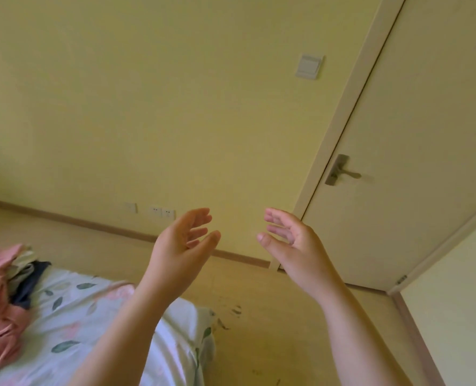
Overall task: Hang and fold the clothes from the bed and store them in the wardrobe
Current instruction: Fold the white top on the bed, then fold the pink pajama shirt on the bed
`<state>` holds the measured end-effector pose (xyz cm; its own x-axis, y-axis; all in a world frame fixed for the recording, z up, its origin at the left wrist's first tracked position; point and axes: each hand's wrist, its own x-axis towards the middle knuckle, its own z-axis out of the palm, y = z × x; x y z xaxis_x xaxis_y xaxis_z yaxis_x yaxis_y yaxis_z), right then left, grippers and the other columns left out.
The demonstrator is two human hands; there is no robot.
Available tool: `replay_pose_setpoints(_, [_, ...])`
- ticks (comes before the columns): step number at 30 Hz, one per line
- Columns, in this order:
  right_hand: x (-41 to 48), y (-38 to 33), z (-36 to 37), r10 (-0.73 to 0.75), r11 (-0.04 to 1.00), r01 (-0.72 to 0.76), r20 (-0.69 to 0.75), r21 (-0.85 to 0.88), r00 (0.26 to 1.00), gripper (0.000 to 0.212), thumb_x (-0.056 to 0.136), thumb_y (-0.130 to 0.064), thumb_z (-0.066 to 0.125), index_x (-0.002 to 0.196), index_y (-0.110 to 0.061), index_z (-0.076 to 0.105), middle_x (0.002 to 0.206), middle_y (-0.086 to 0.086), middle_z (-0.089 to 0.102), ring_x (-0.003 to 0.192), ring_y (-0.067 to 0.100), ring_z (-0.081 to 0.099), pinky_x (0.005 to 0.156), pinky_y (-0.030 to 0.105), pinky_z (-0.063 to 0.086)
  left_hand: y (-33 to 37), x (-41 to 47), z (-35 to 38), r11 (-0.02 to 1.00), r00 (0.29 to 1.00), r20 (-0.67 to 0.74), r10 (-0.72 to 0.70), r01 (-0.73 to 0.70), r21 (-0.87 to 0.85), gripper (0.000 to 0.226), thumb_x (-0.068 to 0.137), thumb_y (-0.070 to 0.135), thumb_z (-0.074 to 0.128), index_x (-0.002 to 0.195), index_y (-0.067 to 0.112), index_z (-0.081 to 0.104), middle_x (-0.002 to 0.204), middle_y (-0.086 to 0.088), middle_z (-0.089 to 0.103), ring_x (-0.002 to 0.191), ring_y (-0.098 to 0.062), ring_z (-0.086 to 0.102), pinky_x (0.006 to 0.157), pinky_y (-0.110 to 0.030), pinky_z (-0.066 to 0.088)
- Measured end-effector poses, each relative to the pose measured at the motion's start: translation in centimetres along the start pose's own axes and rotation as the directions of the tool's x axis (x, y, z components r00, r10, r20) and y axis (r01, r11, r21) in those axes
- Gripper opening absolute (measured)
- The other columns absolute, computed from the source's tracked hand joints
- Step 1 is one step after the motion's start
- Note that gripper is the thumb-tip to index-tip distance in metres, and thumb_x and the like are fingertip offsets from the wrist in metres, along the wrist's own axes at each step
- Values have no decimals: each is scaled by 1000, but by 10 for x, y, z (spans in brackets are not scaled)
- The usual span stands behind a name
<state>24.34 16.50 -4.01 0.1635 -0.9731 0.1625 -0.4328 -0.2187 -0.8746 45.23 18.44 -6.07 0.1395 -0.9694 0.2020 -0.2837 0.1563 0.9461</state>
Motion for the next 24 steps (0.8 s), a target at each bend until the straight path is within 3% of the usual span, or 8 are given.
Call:
replay_pose_setpoints(10, [130,55,2,57,996,-61,59,67,997,48,91,-30,66,136,-33,49,129,-20,56,117,-6,54,92,15,45,-40,117,28,994,997,-4,-81,81,79,36,87,26,67,121,36,59,112,23,65,103,6,62,76,-5,46])
replay_pose_setpoints(17, [248,118,-23,46,991,-63,150,114,988,43,91,-28,67,131,-34,51,126,-18,59,115,-3,57,94,18,47,-59,215,91,982,990,-72,-125,134,130,37,88,26,67,123,33,58,114,22,64,104,3,62,83,-12,48])
replay_pose_setpoints(24, [379,152,-50,-11,995,-18,280,99,960,38,92,-31,65,128,-34,54,120,-18,62,109,-7,59,83,7,46,-58,314,141,970,960,-214,-179,208,124,37,87,27,67,123,34,56,113,20,64,103,3,61,88,-18,50])
